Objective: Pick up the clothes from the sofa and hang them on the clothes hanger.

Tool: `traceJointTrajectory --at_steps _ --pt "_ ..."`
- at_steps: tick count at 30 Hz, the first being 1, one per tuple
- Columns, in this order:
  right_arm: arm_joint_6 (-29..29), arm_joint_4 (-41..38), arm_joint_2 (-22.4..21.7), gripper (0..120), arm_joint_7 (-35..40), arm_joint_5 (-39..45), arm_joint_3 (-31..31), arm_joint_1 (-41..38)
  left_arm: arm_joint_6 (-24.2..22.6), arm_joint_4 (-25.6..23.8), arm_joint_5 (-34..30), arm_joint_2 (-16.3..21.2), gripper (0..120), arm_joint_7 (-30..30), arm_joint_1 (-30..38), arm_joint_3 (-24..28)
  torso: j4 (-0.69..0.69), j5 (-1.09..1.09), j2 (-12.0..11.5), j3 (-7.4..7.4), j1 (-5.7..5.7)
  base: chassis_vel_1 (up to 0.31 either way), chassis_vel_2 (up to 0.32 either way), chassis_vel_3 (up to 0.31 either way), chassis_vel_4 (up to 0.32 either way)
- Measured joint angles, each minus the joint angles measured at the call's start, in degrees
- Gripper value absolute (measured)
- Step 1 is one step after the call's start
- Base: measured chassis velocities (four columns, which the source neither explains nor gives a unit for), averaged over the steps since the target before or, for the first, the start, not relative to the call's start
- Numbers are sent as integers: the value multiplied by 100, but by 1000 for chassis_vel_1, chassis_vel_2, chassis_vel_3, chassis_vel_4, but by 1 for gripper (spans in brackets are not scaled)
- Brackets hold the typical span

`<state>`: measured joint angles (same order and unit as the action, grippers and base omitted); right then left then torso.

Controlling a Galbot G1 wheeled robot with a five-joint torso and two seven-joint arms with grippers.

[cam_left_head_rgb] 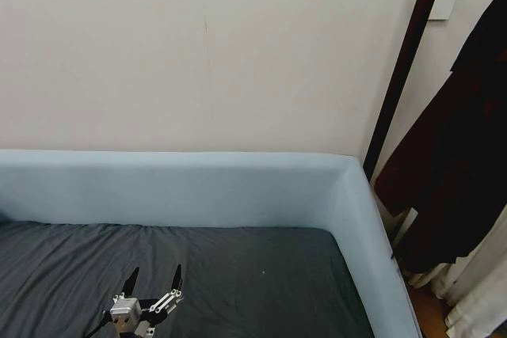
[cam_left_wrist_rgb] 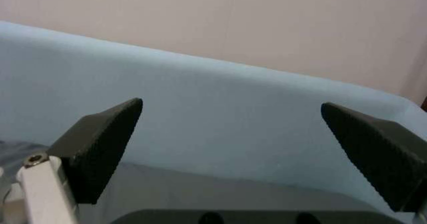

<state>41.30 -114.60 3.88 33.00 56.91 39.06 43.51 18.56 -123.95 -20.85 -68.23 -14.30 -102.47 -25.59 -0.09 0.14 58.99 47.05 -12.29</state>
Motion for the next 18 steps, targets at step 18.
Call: traceJointTrajectory --at_steps 18 --pt "-2255 1213 755 8 -1917 -1455 -557 -35 2 5 -5 5 100 3 2 0 0 1 0 0 0 0 0 0 0"
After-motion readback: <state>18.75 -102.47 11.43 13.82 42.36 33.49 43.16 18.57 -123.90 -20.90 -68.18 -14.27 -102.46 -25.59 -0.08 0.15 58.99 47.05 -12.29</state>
